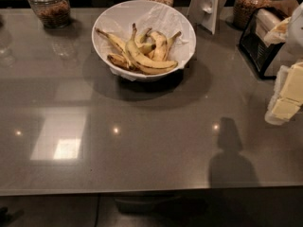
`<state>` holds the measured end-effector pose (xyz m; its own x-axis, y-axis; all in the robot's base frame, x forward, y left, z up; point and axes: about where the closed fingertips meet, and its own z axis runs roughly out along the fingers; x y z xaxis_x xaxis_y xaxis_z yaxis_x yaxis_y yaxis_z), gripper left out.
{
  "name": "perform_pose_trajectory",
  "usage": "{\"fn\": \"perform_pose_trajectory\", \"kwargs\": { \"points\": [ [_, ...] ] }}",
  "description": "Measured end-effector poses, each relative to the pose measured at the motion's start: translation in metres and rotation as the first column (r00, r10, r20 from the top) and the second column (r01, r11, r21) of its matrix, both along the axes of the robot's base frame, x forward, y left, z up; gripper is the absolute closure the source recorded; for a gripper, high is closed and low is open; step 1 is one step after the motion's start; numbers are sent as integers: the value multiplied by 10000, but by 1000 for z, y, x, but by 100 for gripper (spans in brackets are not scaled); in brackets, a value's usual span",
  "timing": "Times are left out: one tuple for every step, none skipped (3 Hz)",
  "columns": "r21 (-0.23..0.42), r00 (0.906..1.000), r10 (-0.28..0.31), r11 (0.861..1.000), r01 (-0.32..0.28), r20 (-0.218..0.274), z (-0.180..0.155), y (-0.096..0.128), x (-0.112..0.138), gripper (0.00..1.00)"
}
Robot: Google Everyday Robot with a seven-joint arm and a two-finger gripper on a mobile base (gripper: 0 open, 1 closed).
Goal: Pick banana from white bowl
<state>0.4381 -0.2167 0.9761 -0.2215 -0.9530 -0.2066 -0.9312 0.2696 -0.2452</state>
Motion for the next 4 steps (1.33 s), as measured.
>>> {"fn": "perform_pose_trajectory", "kwargs": {
  "points": [
    [3,10000,1,10000,-1,2,0,0,0,0],
    [222,9998,109,9997,-113,186,0,5,3,0],
    [1098,9980,390,9930,-442,491,-8,18,15,0],
    [2515,9947,689,9640,-859,757,-16,46,36,0]
  ]
}}
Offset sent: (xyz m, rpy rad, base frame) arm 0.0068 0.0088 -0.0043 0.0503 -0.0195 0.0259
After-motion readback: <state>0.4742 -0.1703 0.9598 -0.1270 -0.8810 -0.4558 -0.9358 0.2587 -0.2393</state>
